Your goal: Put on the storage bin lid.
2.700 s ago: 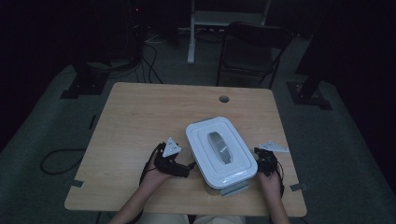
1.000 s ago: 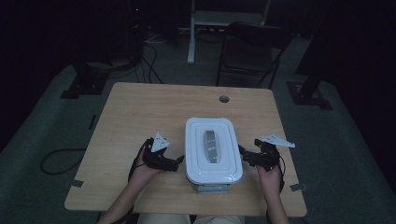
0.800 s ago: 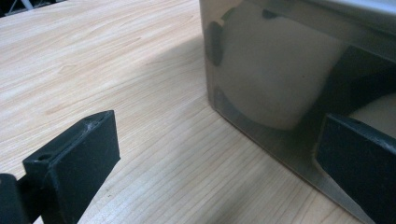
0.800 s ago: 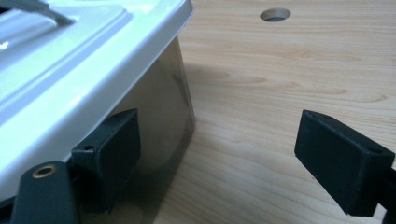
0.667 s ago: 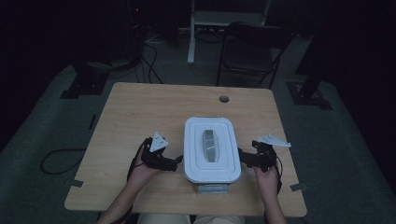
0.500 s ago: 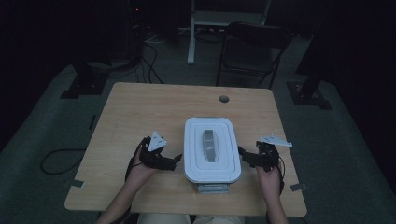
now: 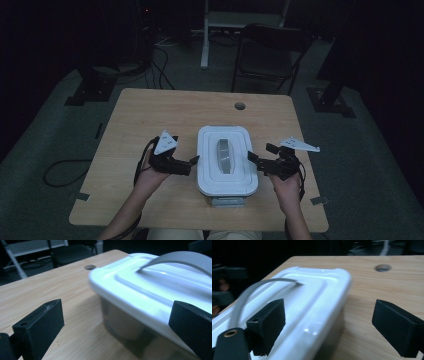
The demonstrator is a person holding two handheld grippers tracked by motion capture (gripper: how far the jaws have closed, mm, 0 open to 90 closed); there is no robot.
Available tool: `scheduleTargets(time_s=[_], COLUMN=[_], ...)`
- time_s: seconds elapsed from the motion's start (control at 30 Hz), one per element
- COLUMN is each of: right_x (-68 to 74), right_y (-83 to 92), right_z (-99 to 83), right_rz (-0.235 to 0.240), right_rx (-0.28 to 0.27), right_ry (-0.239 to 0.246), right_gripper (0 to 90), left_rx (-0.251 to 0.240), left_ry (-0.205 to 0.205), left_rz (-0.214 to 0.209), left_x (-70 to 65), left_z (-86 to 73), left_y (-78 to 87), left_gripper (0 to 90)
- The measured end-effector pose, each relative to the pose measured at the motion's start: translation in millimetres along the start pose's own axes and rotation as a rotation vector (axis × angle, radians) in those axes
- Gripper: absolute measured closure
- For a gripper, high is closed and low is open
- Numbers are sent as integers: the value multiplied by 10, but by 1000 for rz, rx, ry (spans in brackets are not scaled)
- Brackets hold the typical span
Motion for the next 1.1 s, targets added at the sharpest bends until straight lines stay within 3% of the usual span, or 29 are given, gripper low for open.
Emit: scheduleTargets(time_s=[0.2, 0.27, 0.33, 0.5, 0.67, 0.73, 0.83, 0.9, 1.1], right_x=[-19, -38, -57, -102, -140, -142, -120, -128, -113], right_y=[-128, -121, -112, -46, -44, -46, -75, -90, -75], right_z=[-116, -150, -169, -177, -226, -235, -255, -278, -259], right_rz=[-32, -7, 12, -15, 15, 16, 27, 43, 2], right_rx=[107, 112, 121, 163, 142, 130, 125, 110, 109], right_ry=[21, 8, -9, 14, -9, -5, 0, -21, 11], right_gripper=[111, 111, 111, 111, 112, 112, 112, 112, 113], left_rx=[42, 53, 51, 72, 102, 89, 97, 100, 101], left_ry=[-45, -59, -56, -44, 5, -2, 23, 18, 32], left_rz=[-17, -32, -51, -75, -104, -56, -66, -57, -64], left_x=[-120, -154, -195, -256, -245, -220, -234, -237, -229], left_z=[12, 14, 26, 34, -45, -58, -83, -81, -88], left_y=[-86, -96, -103, -116, -157, -175, -208, -202, -207], left_gripper=[5, 6, 6, 6, 15, 14, 15, 15, 14])
Point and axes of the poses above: each handheld gripper's, and its own axes: y roughly backward along the jaws, z roughly out of its top, x roughly to its left, the point moved 5 cm from there along -y, roughly forward along the jaws, and after that the axes turned 13 degrees about z, right-handed, at the moved point
